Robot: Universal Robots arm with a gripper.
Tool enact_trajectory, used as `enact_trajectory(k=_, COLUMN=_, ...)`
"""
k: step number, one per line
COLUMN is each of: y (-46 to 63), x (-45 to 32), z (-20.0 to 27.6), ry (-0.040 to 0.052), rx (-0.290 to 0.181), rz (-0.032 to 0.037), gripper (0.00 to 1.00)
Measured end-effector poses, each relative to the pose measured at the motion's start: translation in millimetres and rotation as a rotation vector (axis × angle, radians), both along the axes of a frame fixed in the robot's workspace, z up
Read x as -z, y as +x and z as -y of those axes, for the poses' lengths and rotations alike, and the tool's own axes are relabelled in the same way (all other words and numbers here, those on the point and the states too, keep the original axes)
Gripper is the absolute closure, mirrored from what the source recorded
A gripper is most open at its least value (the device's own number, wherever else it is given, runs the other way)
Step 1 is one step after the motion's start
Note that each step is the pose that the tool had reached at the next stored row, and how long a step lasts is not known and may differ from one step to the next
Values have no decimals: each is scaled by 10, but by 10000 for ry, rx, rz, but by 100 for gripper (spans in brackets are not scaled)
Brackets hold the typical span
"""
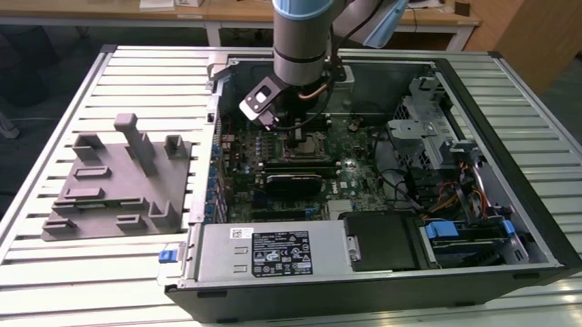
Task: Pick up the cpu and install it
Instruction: 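Close the cpu cover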
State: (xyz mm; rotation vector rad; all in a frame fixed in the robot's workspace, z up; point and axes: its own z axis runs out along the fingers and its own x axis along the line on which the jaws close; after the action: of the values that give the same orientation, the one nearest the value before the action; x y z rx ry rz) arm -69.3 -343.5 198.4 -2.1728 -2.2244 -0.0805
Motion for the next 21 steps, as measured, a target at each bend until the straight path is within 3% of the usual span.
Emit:
enact_trajectory(k=7, y=0, x=-144, z=1, ry=-1, rx=-1, rz=-5, gripper=89)
enact_trajectory(k=21, y=135, x=-145, z=1, ry=1, rx=0, rz=-5, gripper=89)
